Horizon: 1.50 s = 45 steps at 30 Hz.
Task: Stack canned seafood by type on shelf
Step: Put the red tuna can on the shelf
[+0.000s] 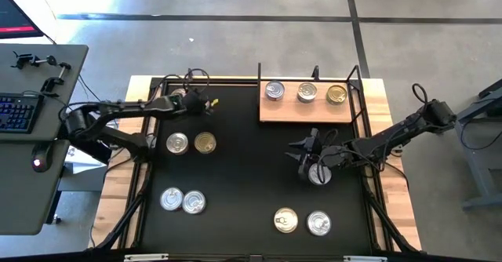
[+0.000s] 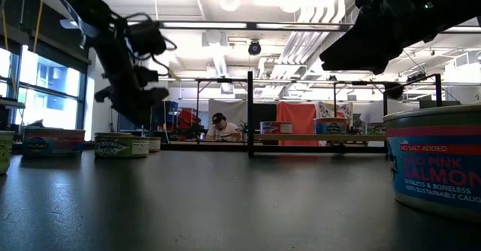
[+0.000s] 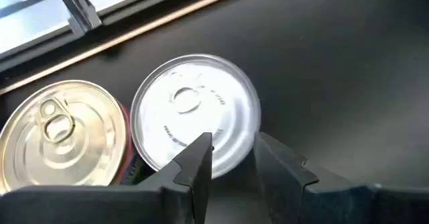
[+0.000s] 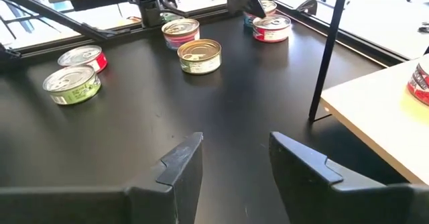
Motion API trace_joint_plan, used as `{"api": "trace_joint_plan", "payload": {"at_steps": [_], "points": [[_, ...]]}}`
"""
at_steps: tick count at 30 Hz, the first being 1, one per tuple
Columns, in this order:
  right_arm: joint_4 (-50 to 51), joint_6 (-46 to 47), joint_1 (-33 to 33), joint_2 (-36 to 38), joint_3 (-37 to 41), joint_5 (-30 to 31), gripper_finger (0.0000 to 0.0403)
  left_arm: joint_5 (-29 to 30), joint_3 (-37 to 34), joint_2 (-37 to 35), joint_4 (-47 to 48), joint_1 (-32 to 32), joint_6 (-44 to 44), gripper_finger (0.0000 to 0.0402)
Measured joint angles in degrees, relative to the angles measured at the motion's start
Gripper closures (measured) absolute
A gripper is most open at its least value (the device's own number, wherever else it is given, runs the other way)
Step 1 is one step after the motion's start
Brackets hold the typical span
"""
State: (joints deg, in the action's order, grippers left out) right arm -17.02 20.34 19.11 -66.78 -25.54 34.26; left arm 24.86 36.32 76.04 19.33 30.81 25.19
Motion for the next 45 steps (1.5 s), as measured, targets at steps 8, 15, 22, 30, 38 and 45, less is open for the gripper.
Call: {"api": "trace_joint_plan", "payload": {"at_steps": [8, 15, 22, 30, 38, 45], "points": [[0.02, -1.09, 0.00, 0.00, 0.00, -0.07, 0.0240, -9.34, 0.39, 7.51, -3.82, 3.99, -6.15, 0.0309], [0.02, 0.59, 0.03, 0.00, 0.00, -0.22, 0.0240, -33.16, 0.04, 8.95, -13.57, -2.00, -6.42, 0.0343], [0.30, 2.19, 0.04, 0.00, 0.00, -0.22, 0.0240, -42.47, -0.09, 9.08, -22.84, -15.17, -14.55, 0.0363], [0.42, 3.85, 0.04, 0.00, 0.00, -0.22, 0.0240, -25.32, -0.11, 9.05, -26.13, -33.44, -39.27, 0.0343], [-0.09, 3.80, 0.04, 0.00, 0.00, -0.22, 0.0240, -14.27, -0.07, 10.02, -26.64, -37.86, -42.11, 0.0263], [-0.27, 4.24, 0.18, 0.00, 0.02, -2.01, 0.0240, -12.68, -0.04, 16.20, -28.57, -37.20, -43.65, 0.0270]]}}
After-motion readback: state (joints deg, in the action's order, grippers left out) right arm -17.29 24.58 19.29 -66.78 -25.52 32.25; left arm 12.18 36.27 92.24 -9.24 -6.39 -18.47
